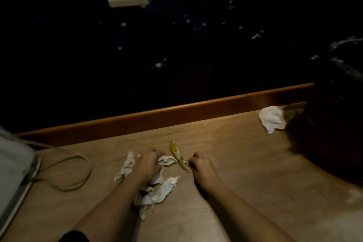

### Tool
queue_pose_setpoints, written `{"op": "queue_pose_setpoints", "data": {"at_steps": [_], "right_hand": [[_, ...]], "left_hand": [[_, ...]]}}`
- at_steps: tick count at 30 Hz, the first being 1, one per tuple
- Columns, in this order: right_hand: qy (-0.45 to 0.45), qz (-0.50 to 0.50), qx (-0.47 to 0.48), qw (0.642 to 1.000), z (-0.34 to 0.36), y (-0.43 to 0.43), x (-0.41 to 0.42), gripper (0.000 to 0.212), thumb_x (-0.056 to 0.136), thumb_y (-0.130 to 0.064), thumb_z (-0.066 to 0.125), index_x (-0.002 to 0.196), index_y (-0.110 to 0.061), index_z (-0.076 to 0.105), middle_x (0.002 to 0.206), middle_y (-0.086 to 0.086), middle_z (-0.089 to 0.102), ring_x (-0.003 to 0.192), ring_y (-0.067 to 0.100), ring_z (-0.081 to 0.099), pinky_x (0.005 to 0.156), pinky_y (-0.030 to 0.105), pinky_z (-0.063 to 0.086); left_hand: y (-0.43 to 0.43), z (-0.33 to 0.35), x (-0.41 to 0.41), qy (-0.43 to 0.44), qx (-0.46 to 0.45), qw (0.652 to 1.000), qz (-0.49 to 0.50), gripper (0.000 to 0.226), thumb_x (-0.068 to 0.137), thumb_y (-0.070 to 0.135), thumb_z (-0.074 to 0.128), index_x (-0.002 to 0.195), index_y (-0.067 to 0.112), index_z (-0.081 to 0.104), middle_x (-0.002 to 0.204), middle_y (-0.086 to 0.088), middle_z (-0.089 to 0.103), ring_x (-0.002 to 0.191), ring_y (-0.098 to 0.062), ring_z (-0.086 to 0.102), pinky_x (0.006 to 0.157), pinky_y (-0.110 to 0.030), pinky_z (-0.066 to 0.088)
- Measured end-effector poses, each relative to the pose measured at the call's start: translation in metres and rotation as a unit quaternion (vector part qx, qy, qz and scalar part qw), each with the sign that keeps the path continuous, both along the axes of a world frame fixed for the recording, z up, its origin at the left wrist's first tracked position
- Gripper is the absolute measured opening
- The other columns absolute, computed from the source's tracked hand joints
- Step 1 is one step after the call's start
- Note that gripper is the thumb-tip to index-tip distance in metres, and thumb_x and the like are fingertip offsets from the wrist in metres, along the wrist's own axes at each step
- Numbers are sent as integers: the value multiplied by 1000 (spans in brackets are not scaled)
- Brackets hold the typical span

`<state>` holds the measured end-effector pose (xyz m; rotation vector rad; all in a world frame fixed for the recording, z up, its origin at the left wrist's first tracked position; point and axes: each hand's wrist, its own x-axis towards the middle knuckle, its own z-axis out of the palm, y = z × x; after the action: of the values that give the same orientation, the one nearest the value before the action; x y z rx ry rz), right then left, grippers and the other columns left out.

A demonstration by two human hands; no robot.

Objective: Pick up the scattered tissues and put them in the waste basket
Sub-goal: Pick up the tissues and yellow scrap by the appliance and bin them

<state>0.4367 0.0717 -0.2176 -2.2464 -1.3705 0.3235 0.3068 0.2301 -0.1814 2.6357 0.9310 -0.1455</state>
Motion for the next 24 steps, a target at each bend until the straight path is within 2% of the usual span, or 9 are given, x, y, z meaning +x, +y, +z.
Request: {"op": "queue_pose_setpoints", "data": {"at_steps": [4,9,11,13,15,18,20,22,24], "right_hand": [[27,-23,56,998,-10,7,-3,13,79,6,54,72,-3,60,82,14,58,81,30,55,66,36,42],[124,-217,124,960,18,25,46,18,88,3,50,81,-10,61,76,1,57,68,11,54,50,11,37],[123,-243,128,954,24,39,76,17,89,3,50,86,-11,59,88,7,61,75,12,55,58,14,46],[91,-240,94,962,22,54,98,11,89,-3,53,97,-6,61,113,15,57,99,21,53,84,31,51],[85,-223,28,971,20,68,103,22,92,-14,53,109,-2,59,130,16,46,119,28,40,102,42,40],[62,-161,-30,985,19,77,86,32,95,-26,45,114,-3,57,133,17,42,125,31,31,108,46,31],[15,-108,-49,993,14,76,74,39,95,-32,41,120,-4,53,131,19,43,126,33,31,110,48,29],[11,-77,-70,995,11,70,66,49,93,-39,42,131,-7,45,132,18,41,129,34,29,111,49,29],[17,-51,-87,995,11,64,58,58,90,-45,49,137,-15,37,133,14,40,129,32,30,109,49,32]], "left_hand": [[-15,-4,-14,-82,15,996,11,27,81,0,55,103,13,66,108,-9,64,104,-26,57,84,-32,45],[-13,19,-23,-221,15,971,85,34,79,-7,56,108,9,64,107,-11,68,98,-27,62,81,-28,45],[-9,26,-26,-236,50,969,60,36,76,-9,57,106,8,64,108,-12,65,102,-28,59,84,-27,41],[-11,31,-32,-182,70,980,24,35,79,-3,57,111,11,61,116,-10,60,110,-27,52,88,-27,38],[-18,30,-41,-69,90,994,2,35,87,19,54,122,22,53,135,-8,47,127,-27,37,101,-36,34],[-27,22,-60,85,59,994,19,65,78,65,49,136,43,30,158,-3,8,144,-34,-1,111,-62,11],[-31,16,-70,124,-24,991,47,90,64,79,53,140,47,16,159,-3,-8,143,-37,-14,111,-64,11],[-37,12,-77,133,-47,988,64,98,59,78,59,141,46,14,159,-7,-4,143,-39,-10,112,-59,18],[-43,8,-77,104,-32,991,78,87,68,64,65,141,42,22,155,-14,14,142,-40,6,111,-52,26]]}}
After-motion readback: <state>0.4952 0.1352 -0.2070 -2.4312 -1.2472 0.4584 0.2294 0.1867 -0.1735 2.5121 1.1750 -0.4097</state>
